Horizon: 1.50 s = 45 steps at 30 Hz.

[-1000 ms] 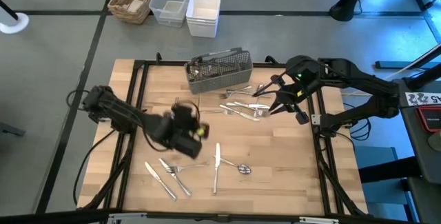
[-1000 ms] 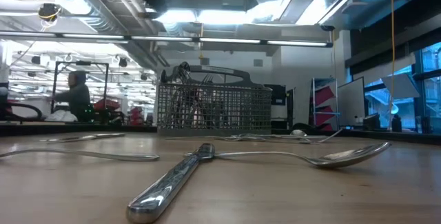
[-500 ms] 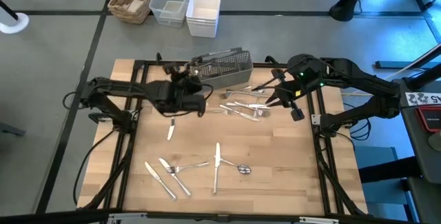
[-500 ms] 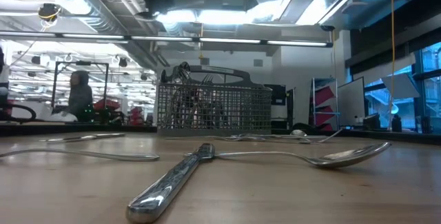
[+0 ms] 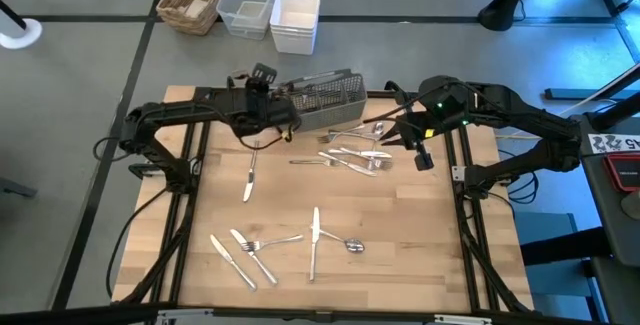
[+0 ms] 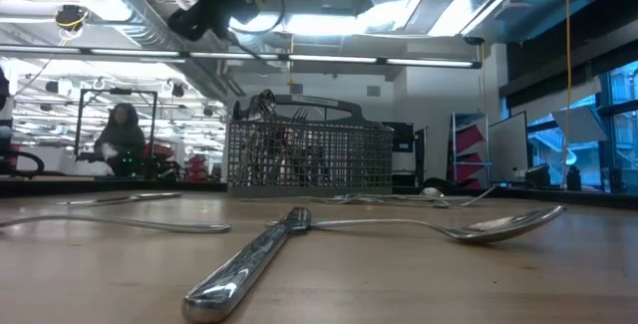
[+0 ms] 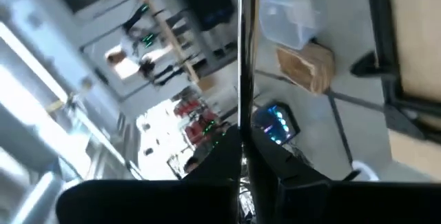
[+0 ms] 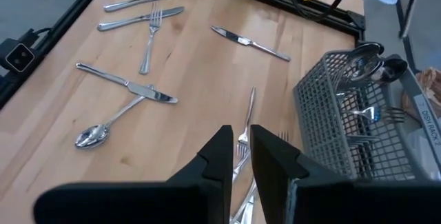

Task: Sort silverware
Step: Put the silver spoon into the silverware rack

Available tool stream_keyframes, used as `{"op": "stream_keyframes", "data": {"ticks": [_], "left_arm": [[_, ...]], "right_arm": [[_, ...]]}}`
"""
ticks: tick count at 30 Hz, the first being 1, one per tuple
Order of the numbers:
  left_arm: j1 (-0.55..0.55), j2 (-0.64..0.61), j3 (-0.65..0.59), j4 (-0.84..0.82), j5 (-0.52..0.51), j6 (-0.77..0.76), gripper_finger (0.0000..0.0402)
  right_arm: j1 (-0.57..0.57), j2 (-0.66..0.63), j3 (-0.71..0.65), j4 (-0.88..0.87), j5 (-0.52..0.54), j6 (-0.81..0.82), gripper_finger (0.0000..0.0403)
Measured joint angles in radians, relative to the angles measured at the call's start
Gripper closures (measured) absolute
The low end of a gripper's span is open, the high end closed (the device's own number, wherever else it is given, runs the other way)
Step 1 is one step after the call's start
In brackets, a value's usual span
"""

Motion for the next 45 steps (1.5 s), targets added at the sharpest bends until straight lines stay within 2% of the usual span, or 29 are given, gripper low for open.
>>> {"op": "stream_keyframes", "data": {"ticks": [6,11,15,21,28,33,37,45], "left_arm": [[0.04,0.0,0.0,0.002,0.166,0.175,0.0395],[0.067,0.0,-0.001,0.064,0.188,0.331,0.0398],[0.089,0.014,0.0,0.087,0.25,0.446,0.0394],[0.118,0.077,-0.001,0.103,0.252,0.567,0.0398],[0.137,0.153,-0.001,0.138,0.242,0.61,0.0391],[0.133,0.173,-0.001,0.136,0.251,0.586,0.0383],[0.132,0.174,-0.001,0.134,0.287,0.543,0.0361],[0.121,0.174,-0.001,0.134,0.295,0.467,0.03]], "right_arm": [[0.0,0.0,0.0,0.0,0.0,0.003,0.035],[0.0,0.001,0.0,0.0,0.0,0.003,0.035],[0.0,0.001,0.0,0.0,0.0,0.002,0.035],[0.0,0.001,0.0,-0.001,0.0,0.002,0.035],[0.0,0.001,0.0,-0.001,0.0,0.002,0.035],[0.0,0.001,0.0,-0.002,-0.001,0.002,0.035],[0.0,0.001,0.0,-0.003,-0.002,0.002,0.035],[0.0,0.001,0.0,-0.003,-0.002,0.002,0.035]]}}
